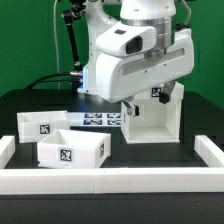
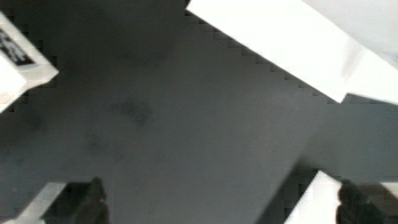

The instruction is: Assemble drawer

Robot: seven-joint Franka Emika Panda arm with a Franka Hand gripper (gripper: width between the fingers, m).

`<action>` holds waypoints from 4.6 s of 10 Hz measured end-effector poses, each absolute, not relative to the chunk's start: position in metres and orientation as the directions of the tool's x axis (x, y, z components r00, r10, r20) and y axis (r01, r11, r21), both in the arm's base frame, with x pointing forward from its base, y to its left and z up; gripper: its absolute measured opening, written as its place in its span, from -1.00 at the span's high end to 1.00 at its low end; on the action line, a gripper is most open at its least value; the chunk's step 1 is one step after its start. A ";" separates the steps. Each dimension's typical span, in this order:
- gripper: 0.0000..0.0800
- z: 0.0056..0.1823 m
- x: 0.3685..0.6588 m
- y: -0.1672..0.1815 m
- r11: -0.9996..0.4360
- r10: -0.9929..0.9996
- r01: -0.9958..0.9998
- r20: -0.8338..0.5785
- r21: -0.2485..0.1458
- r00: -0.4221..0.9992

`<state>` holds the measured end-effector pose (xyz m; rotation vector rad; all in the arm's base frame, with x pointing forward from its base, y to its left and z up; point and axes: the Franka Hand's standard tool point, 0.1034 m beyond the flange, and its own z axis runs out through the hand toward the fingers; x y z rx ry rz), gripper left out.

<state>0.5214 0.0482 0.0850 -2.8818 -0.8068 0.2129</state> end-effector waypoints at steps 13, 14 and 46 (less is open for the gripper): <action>-0.63 0.131 0.469 0.088 -0.987 0.148 0.141 -0.116 -0.071 0.982; -0.63 0.132 0.468 0.089 -0.989 0.138 0.131 -0.117 -0.069 0.983; 0.91 0.098 0.495 0.104 -0.996 0.070 0.071 0.012 -0.050 0.997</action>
Offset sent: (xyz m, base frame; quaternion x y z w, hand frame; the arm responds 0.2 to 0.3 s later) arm -0.0319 0.0008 0.0287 -0.0316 -0.0227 0.3315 0.9426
